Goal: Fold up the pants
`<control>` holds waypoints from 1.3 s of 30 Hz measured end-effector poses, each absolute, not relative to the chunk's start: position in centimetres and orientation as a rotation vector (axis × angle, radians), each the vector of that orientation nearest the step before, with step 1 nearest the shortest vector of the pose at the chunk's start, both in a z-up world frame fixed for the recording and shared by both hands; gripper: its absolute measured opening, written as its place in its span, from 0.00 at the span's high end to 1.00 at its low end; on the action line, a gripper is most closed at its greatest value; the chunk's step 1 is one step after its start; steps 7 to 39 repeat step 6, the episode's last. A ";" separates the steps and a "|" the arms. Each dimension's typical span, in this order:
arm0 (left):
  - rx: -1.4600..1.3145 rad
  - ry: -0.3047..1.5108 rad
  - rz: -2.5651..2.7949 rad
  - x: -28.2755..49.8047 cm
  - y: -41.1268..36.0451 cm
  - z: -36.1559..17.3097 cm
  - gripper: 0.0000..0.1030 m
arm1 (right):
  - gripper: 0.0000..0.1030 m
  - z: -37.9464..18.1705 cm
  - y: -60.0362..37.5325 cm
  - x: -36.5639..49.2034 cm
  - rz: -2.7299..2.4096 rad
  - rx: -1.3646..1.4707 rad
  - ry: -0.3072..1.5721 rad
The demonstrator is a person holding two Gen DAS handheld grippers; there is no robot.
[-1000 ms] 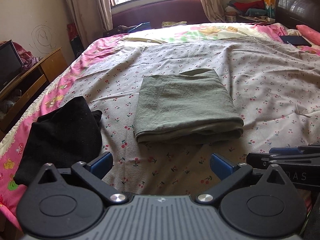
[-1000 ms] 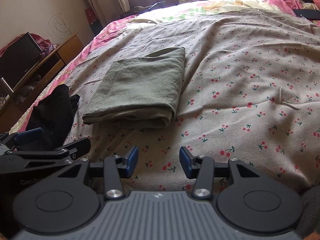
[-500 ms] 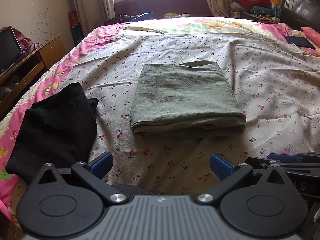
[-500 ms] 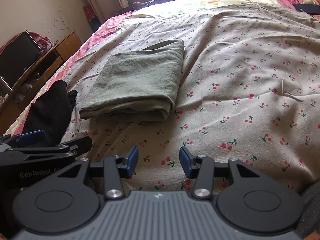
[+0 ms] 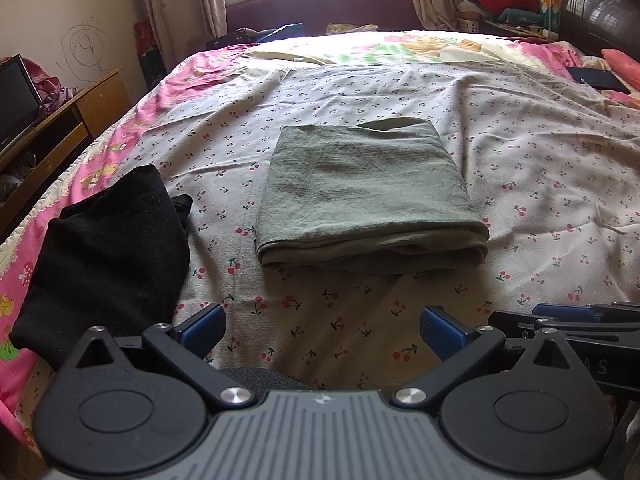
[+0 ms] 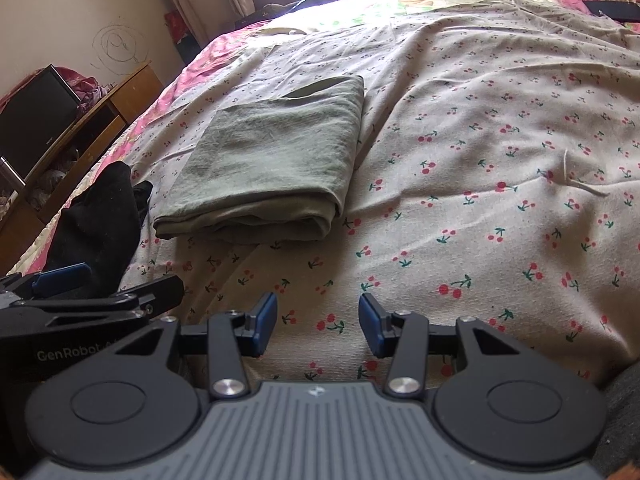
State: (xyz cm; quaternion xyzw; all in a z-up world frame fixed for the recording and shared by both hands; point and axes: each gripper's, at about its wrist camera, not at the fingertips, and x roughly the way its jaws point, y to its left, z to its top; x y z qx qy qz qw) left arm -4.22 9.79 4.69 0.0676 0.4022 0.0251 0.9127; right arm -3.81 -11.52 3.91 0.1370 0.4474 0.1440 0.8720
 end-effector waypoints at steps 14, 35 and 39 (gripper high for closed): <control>0.147 0.827 0.052 -4.2 9.6 4.6 0.00 | 0.55 3.9 -11.6 -3.8 0.299 0.288 0.936; 0.147 0.827 0.052 -4.2 9.6 4.6 0.00 | 0.55 3.9 -11.6 -3.8 0.299 0.288 0.936; 0.147 0.827 0.052 -4.2 9.6 4.6 0.00 | 0.55 3.9 -11.6 -3.8 0.299 0.288 0.936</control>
